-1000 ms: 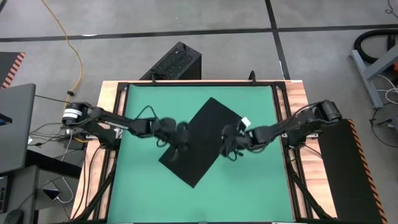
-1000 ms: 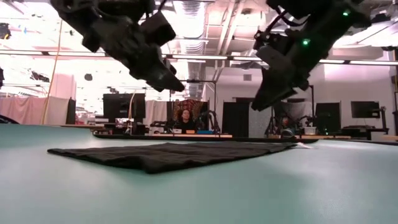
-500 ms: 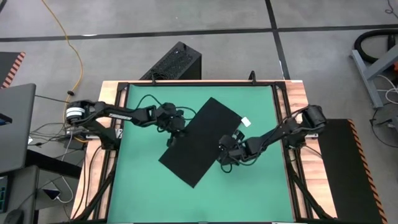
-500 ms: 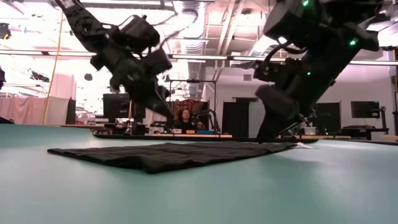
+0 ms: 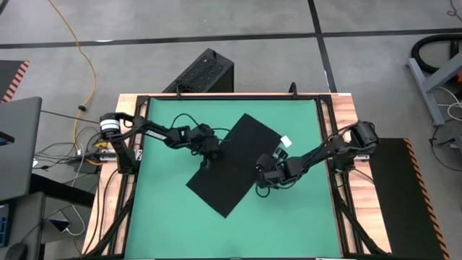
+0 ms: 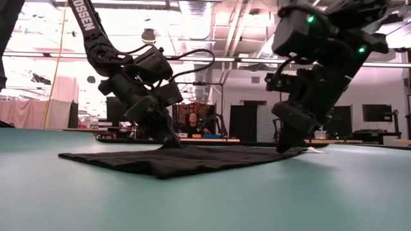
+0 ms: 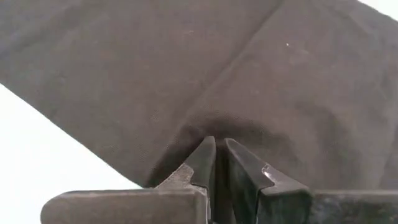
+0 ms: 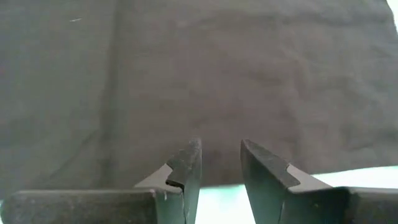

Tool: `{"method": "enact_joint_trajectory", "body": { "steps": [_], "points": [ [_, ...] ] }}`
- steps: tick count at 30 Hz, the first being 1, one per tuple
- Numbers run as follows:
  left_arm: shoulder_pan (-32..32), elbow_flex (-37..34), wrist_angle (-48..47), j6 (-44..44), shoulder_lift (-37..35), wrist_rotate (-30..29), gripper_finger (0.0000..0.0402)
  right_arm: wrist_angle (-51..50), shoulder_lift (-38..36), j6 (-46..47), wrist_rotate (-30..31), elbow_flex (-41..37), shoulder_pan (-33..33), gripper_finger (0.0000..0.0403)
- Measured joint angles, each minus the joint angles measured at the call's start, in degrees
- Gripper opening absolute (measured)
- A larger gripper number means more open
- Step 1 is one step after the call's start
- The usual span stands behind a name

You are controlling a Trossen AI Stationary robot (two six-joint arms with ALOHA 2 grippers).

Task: Roll towel
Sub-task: Fold the black towel

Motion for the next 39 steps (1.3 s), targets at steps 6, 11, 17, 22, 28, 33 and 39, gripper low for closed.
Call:
{"method": "enact_joint_trajectory", "body": {
  "steps": [6, 11, 17, 22, 28, 33, 39],
  "points": [
    [-3.16, -0.09, 3.34, -9.79, 0.93, 1.42, 0.0016, -0.15, 0.24, -4.33, 0.14, 0.0, -4.12, 0.0134],
    [-8.02, -0.28, 6.15, -17.41, 0.85, 1.4, 0.0016, 0.42, 0.28, -8.66, 0.41, 0.0, -8.16, 0.0134],
    [-13.68, -0.28, 10.17, -25.47, 0.66, 0.82, 0.0015, 5.7, 0.14, -15.83, 1.02, 0.0, -12.39, 0.0133],
    [-15.38, -0.26, 8.02, -27.21, -2.79, -1.63, 0.0015, 6.02, -3.81, -16.15, 4.26, 0.0, -10.72, 0.0133],
    [-14.99, -0.17, 1.88, -19.94, -11.15, -6.49, 0.0015, 5.96, -8.61, -14.09, 1.93, 0.04, -2.52, 0.0133],
    [-16.07, -0.68, -0.34, -3.59, -15.95, -8.09, 0.002, 5.78, -5.6, -9.9, 1.81, 0.04, 5.6, 0.0139],
    [-16.01, -2.63, 1.41, 3.35, -15.82, -6.46, 0.0064, 4.85, -2.49, -4.44, 4.36, 0.0, 10.88, 0.0184]
  ]
}}
